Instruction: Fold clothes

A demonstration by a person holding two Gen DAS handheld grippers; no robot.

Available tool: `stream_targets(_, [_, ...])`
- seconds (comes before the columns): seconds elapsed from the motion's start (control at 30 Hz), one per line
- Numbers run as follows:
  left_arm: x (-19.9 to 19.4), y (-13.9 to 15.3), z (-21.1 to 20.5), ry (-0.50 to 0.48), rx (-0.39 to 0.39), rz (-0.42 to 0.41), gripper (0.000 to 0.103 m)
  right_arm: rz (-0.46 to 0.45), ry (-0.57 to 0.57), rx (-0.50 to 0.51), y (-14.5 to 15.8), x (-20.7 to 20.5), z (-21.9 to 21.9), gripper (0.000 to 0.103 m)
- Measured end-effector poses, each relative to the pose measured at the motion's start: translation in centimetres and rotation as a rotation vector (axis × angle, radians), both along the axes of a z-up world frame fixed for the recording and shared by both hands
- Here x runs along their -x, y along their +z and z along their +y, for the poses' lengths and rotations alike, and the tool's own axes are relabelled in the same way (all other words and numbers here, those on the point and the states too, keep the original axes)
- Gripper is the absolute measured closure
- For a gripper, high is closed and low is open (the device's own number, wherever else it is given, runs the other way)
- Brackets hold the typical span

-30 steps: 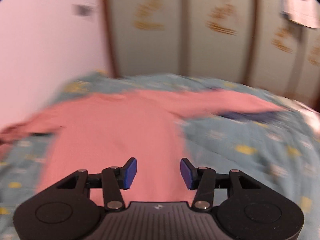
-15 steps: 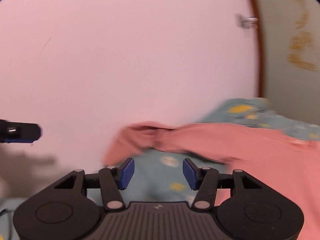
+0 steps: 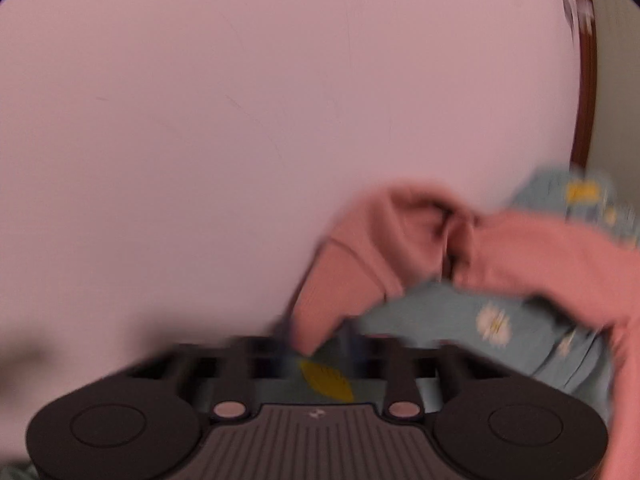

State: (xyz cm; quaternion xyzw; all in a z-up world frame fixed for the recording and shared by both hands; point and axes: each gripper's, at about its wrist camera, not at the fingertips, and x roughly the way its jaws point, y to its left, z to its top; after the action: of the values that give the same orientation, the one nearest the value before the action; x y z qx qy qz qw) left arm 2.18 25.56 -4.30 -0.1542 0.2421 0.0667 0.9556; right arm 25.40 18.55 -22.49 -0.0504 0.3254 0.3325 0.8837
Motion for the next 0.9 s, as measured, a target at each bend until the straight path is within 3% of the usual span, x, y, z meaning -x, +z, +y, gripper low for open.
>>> stream_targets(0.1, [-0.1,-0.2,0.1,0.004,0.013,0.009,0.042,0.052,-0.015,-0.082,1.4,-0.8,-2.2,0.099])
stream_targets(0.3, [-0.4,-0.8,-0.9,-0.034,0.020,0.020,0.042,0.031,0.014,-0.191,7.8,-0.7,-8.4,0.099])
stream_targets(0.37, [-0.6,-1.0,-1.4,-0.053,0.038,0.022,0.042,0.070,-0.033,-0.250,10.0,-2.0,-12.5,0.099])
stream_targets(0.43, [-1.0,-1.3,-2.0,-0.077,0.061,0.027,0.042,0.115,-0.094,-0.305,10.1,-3.6,-15.8,0.099])
stream_targets(0.57, [-2.3,-2.7,-3.1,-0.118,0.126,0.054,0.042,0.312,-0.251,-0.393,5.6,-8.1,-22.1,0.090])
stream_targets(0.63, [-3.0,-3.8,-3.5,-0.123,0.170,0.068,0.042,0.421,-0.320,-0.449,2.6,-8.9,-24.5,0.066])
stream_targets(0.7, [-3.5,-4.8,-3.7,-0.135,0.207,0.083,0.042,0.517,-0.404,-0.537,-0.5,-9.0,-27.0,0.055])
stream_targets(0.77, [-4.2,-6.1,-4.1,-0.147,0.259,0.087,0.042,0.577,-0.464,-0.670,-2.9,-8.2,-29.0,0.052])
stream_targets(0.83, [-4.8,-7.1,-4.3,-0.149,0.285,0.090,0.042,0.610,-0.488,-0.723,-4.1,-7.6,-29.7,0.039])
stream_targets(0.9, [-5.3,-7.6,-4.5,-0.150,0.282,0.099,0.042,0.623,-0.496,-0.756,-4.8,-7.0,-30.0,0.039])
